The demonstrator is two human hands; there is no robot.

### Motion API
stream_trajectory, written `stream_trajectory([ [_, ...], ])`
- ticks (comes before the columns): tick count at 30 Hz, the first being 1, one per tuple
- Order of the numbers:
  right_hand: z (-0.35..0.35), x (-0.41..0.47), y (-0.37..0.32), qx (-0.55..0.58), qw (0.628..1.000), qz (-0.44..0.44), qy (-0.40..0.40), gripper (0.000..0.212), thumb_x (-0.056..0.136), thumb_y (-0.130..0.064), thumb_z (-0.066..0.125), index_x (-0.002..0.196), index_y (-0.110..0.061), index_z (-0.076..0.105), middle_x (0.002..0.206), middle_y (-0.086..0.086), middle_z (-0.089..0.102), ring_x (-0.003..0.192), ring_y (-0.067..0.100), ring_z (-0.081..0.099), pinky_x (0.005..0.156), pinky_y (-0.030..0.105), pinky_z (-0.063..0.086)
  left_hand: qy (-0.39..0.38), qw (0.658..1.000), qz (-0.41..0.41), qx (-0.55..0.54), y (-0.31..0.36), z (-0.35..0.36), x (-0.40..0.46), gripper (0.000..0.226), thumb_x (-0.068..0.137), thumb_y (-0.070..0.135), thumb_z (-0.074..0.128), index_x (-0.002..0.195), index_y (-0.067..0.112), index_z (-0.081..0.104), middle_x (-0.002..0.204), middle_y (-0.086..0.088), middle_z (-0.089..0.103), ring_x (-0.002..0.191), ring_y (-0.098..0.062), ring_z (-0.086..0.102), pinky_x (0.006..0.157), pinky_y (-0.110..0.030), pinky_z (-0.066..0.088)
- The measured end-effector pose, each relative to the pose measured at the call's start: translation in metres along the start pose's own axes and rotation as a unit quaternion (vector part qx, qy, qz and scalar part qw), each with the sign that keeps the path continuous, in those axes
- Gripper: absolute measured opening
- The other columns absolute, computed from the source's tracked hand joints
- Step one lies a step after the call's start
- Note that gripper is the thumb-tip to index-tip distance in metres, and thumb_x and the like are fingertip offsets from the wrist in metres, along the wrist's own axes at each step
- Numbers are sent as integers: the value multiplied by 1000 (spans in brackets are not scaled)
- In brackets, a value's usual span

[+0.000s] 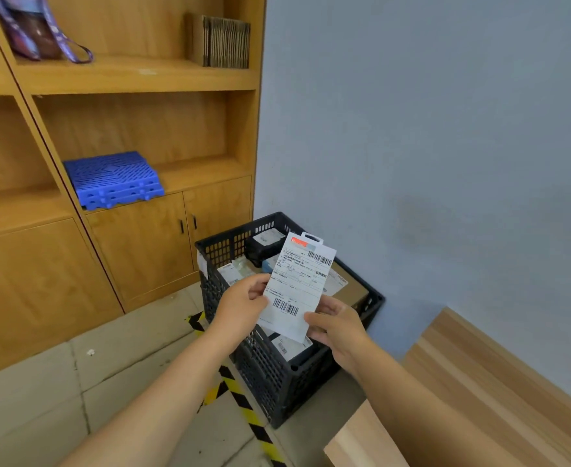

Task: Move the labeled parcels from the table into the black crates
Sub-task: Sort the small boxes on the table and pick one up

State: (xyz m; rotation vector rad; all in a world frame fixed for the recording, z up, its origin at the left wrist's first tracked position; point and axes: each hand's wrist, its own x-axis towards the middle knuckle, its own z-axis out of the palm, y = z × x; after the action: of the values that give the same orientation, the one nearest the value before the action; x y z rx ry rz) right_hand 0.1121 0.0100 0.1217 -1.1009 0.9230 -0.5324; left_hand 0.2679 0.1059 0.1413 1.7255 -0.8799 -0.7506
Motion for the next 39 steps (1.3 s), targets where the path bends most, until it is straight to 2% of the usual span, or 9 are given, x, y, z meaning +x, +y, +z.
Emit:
stream_trajectory([
  [6, 17, 78, -1, 11, 1000, 23, -5, 45, 81, 8, 67, 121, -10, 59, 106, 5, 72, 99, 21, 69, 86, 45, 56, -7, 998, -6, 57, -17, -15, 74, 44, 89, -1, 54, 112, 36, 56, 99, 21, 60, 100, -3, 58, 86, -26, 50],
  [10, 21, 132, -9, 11, 999, 31, 3, 47, 81, 6, 68, 123, -10, 57, 110, 4, 71, 101, 21, 68, 83, 42, 58, -9, 992, -9, 124, -20, -8, 136, 38, 85, 14, 65, 118, 29, 54, 110, 13, 56, 91, 3, 53, 72, -14, 47],
  [16, 22, 195, -19, -8, 1000, 13, 17, 34, 80, 7, 69, 104, -16, 63, 100, 3, 71, 89, 18, 71, 69, 28, 59, 21, 963, -41, 266, -22, 17, 214, 79, 71, 42, 75, 136, 20, 35, 129, 1, 39, 119, -17, 41, 86, -33, 47],
  [22, 22, 250, -5, -37, 997, 13, 63, 43, 72, -6, 79, 112, -12, 65, 101, 6, 72, 92, 26, 70, 82, 49, 57, 5, 941, -63, 332, -40, 38, 272, 91, 65, 54, 72, 136, 16, 30, 128, -2, 37, 120, -19, 36, 89, -35, 45],
  [25, 22, 271, 5, -49, 993, 28, 100, 39, 74, -3, 76, 109, -16, 65, 96, 1, 73, 88, 20, 70, 79, 41, 59, -17, 938, -70, 339, -52, 48, 294, 98, 63, 56, 71, 139, 14, 26, 129, -3, 36, 121, -20, 34, 92, -35, 41],
  [30, 21, 304, 26, -78, 984, 63, 148, 38, 74, -2, 72, 109, -17, 66, 97, 1, 73, 91, 22, 69, 79, 38, 58, -87, 926, -80, 359, -74, 61, 329, 105, 62, 57, 71, 142, 14, 18, 133, -6, 33, 124, -23, 32, 95, -35, 39],
  [33, 25, 319, 38, -73, 974, 86, 195, 38, 70, -7, 74, 106, -16, 64, 98, 6, 71, 87, 26, 69, 77, 37, 58, -129, 919, -82, 364, -92, 65, 351, 103, 62, 55, 72, 140, 16, 17, 132, -6, 34, 125, -23, 32, 91, -34, 40],
  [36, 32, 333, 50, -73, 965, 98, 231, 33, 78, -3, 73, 107, -13, 61, 99, 9, 67, 90, 27, 66, 70, 25, 57, -160, 913, -87, 364, -112, 67, 371, 103, 61, 54, 73, 140, 19, 17, 130, -5, 36, 122, -24, 36, 85, -34, 43],
  [39, 38, 344, 63, -89, 961, 111, 235, 43, 80, -8, 74, 117, -17, 55, 100, 2, 63, 91, 18, 64, 69, 21, 55, -190, 903, -88, 376, -133, 68, 385, 100, 60, 54, 74, 137, 19, 21, 128, -6, 36, 119, -25, 38, 83, -35, 44],
])
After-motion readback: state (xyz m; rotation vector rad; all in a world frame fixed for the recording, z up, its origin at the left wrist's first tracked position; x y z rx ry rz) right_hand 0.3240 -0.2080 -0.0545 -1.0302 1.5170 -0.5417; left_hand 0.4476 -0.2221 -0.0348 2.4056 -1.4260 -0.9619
